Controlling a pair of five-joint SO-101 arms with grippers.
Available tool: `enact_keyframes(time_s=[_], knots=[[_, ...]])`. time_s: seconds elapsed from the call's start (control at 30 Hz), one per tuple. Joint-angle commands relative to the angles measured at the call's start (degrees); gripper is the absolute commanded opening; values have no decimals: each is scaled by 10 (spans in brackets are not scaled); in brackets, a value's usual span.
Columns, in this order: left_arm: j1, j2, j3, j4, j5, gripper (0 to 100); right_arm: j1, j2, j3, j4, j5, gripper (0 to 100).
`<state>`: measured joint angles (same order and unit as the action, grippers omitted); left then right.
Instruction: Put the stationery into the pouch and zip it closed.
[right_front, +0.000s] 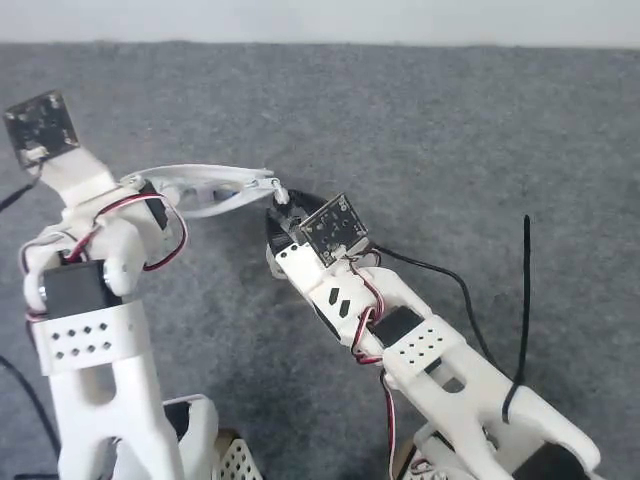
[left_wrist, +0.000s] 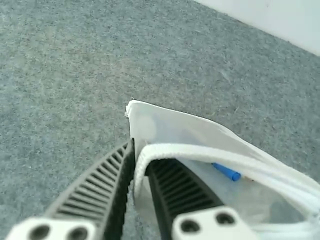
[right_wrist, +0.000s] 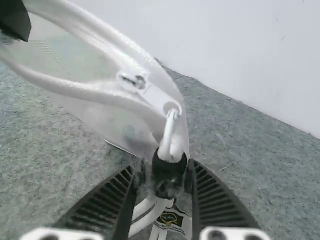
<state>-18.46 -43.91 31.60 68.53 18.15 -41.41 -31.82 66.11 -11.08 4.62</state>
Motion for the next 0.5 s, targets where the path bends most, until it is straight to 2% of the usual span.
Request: enact_keyframes(time_s=[0.0, 0.27, 0.4, 0.47], knots=[[-3, -9, -2, -18, 5, 13, 8, 0, -23, -26, 4, 119], [-3, -8, -2, -18, 5, 13, 8, 0, -22, -28, 4, 112], [-3, -7, -2, -18, 5, 13, 8, 0, -22, -32, 6, 13], [-3, -7, -2, -18, 5, 13, 8, -1, -22, -30, 7, 9]])
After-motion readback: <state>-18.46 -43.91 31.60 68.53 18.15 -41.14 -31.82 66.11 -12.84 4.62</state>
